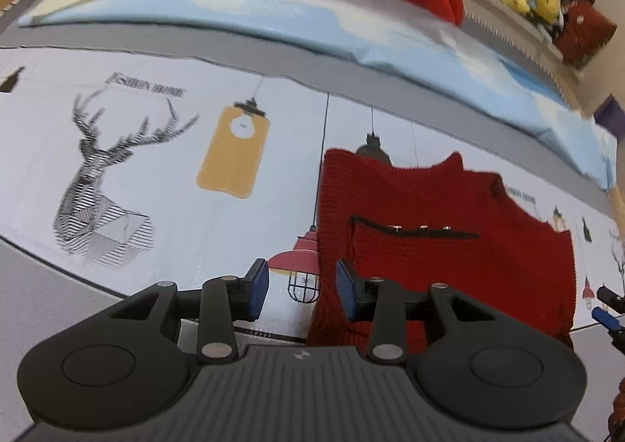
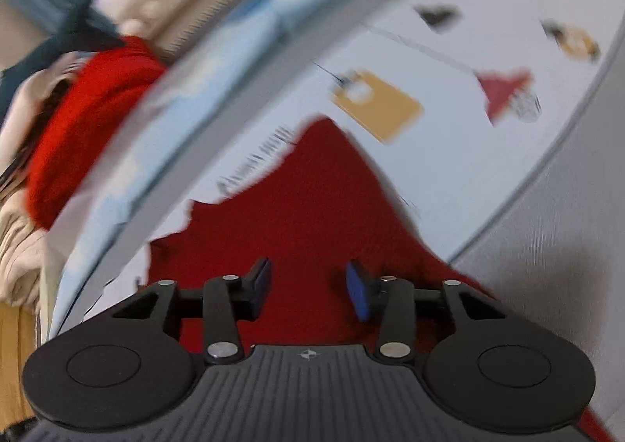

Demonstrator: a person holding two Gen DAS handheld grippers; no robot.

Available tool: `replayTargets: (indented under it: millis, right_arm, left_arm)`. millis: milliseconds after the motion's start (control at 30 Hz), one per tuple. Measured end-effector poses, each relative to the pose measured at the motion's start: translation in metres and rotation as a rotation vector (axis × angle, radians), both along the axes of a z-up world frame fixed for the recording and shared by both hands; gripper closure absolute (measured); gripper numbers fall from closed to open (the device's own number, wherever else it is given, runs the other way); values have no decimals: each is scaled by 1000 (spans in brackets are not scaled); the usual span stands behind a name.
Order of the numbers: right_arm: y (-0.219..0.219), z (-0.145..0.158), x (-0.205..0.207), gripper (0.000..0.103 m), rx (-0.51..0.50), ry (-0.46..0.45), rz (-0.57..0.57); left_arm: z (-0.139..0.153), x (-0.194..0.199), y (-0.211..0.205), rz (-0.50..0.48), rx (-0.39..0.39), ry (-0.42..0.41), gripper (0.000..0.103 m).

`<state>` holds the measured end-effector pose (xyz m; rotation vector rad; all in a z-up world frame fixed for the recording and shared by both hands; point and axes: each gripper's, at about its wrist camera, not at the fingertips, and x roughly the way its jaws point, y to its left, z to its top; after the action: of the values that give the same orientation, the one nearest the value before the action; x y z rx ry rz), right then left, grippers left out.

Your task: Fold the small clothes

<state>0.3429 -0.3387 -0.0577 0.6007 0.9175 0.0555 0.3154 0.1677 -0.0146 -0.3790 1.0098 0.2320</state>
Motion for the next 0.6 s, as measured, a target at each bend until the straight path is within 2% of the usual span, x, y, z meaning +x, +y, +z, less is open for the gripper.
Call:
replayTargets:
  millis: [167, 300, 333, 433, 500, 600]
  right_arm:
    - [11, 29, -16, 58, -67, -110, 48]
    - [15, 62, -37, 58, -145, -246, 107]
    - [19, 73, -48, 58, -174, -296, 128]
    - [24, 102, -76, 58, -221, -395, 159]
    - [19, 121, -108, 58, -205, -445, 172]
    - [4, 138, -161, 58, -195, -521, 195]
  left_arm:
    - [27, -39, -17, 9, 63, -138, 61]
    - [43, -78, -49, -19, 203, -265, 61]
    - [46, -88, -55, -28, 209, -281, 61]
    - [63, -118, -69, -53, 191, -304, 61]
    - [80, -136, -77, -41, 182, -290, 61]
    - [105, -174, -86, -45, 95, -331, 61]
